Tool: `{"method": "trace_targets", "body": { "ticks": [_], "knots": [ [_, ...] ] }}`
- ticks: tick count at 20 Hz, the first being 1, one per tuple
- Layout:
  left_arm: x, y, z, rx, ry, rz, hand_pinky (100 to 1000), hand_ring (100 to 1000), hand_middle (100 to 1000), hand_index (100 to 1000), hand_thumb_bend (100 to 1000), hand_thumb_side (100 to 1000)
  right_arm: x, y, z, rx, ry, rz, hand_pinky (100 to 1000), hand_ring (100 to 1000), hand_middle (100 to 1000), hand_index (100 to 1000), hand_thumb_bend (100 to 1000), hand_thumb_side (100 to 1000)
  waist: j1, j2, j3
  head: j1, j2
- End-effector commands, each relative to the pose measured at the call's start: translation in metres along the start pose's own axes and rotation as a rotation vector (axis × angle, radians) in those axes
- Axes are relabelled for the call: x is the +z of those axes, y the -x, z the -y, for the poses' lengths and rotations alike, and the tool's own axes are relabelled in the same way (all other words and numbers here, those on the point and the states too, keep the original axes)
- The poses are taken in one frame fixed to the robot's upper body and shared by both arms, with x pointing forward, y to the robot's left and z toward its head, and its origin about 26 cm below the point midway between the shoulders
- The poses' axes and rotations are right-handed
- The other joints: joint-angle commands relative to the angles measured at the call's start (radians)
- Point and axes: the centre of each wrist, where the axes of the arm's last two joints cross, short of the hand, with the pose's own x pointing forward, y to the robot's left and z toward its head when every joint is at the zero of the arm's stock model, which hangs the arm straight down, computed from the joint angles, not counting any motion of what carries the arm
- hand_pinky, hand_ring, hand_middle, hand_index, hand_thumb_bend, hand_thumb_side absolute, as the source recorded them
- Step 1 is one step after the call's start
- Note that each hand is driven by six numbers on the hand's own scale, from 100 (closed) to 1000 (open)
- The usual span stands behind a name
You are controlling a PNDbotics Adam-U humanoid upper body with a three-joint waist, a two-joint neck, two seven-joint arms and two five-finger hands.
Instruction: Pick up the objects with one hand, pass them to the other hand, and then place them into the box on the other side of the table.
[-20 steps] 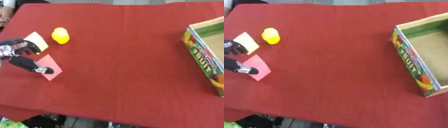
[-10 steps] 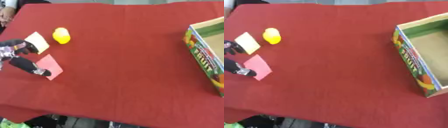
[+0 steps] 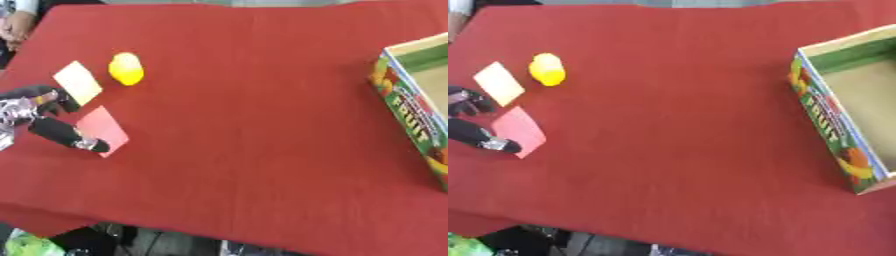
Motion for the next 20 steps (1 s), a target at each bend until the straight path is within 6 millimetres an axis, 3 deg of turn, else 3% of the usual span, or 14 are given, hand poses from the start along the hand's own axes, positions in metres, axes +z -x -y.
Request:
{"method": "trace_targets", "body": {
  "ticks": [1,20],
  "knots": [
    [0.0,-0.001,-0.006,-0.003,0.002,-0.015,900,843,785,816,842,455,-0.003,-0.01,0.008,0.044,-0.015,0.009,981,1000,844,961,100,601,-0.003,-0.018,-0.002,0.009,0.0],
    [-0.018,-0.002,-0.003,-0.018,0.005,-0.055,901,848,791,809,823,406,-0.004,-0.009,0.006,0.046,-0.029,0.01,983,1000,847,962,100,598,-0.003,-0.017,-0.008,0.014,0.002]
  ]
}}
